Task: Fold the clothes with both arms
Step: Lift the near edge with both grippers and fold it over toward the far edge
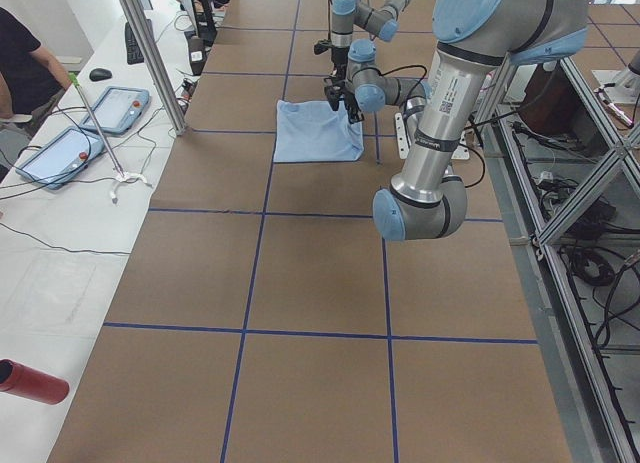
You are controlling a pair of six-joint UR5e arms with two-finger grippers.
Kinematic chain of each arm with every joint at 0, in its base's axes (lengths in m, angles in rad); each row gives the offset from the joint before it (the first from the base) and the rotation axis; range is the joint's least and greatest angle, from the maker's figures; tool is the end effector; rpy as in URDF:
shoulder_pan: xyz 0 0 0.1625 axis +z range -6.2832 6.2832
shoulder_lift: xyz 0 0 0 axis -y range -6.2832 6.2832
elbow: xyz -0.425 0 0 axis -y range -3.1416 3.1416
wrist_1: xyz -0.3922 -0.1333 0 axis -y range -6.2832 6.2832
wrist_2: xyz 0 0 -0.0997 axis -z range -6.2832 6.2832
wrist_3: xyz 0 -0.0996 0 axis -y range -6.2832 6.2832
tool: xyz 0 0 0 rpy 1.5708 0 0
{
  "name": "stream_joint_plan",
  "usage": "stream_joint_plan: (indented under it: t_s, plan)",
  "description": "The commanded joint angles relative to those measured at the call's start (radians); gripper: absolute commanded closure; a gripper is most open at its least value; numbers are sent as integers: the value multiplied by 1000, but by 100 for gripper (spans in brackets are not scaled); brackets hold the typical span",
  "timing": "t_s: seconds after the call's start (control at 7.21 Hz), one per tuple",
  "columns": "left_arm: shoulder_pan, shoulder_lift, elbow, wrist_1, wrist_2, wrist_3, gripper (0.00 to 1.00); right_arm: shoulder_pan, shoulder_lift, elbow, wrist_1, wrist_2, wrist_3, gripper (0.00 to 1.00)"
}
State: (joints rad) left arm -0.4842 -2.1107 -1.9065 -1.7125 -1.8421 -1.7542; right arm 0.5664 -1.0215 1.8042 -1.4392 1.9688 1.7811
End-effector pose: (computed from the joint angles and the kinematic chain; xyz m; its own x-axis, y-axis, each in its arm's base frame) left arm 0.4847 -0.3754 0.1915 0.4124 -0.4155 -0.8107 0.3274 0.8981 -0.2937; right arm -0.4838 -0.4199 0.2255 0.4545 0.5171 0.7253 -0.3379 0.8535 -0.3967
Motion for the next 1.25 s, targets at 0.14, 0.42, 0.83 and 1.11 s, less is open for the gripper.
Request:
stream_joint_plan:
  t_s: [0.14,0.42,0.83,1.11]
  plan:
    - [-161,-132,376,-222,-40,53,100,119,185,-349,0,58,-84,100]
    - [-253,-173,598,-413,-39,153,1,191,231,-515,92,42,-130,1]
    - [-274,-203,632,-421,-63,197,0,254,239,-565,125,108,-229,0]
    - [-321,-149,559,-409,-201,258,0,251,213,-441,64,119,-278,0]
